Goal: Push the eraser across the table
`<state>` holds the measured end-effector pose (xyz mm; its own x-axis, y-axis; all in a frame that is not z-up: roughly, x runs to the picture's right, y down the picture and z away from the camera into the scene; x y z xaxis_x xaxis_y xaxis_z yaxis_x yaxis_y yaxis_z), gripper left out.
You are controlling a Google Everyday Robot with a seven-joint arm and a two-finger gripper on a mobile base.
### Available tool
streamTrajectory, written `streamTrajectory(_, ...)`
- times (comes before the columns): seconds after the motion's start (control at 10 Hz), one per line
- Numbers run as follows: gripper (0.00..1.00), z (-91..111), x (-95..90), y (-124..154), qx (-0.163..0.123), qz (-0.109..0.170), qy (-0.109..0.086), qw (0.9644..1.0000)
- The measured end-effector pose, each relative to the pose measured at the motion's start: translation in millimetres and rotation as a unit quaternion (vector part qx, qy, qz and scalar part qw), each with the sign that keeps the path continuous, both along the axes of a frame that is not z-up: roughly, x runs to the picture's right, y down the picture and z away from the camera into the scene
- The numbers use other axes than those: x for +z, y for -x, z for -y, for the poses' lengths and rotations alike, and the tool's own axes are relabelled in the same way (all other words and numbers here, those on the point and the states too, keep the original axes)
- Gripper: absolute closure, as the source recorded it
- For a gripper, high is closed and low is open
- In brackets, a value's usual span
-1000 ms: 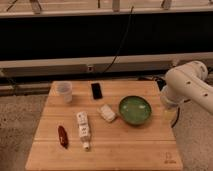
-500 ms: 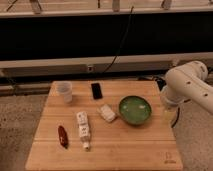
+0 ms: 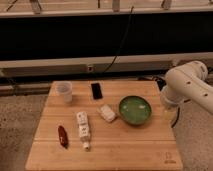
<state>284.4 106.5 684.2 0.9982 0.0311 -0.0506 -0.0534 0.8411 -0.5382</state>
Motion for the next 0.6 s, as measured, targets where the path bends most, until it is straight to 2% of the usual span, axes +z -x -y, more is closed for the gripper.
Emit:
streamTrajectory(0.3, 0.20, 5.9, 4.7, 4.0, -0.009, 0.001, -0.006, 0.9999)
streamTrajectory(0.6, 0.20, 36.4, 29.6, 29.7, -0.031, 0.015, -0.021, 0.9992)
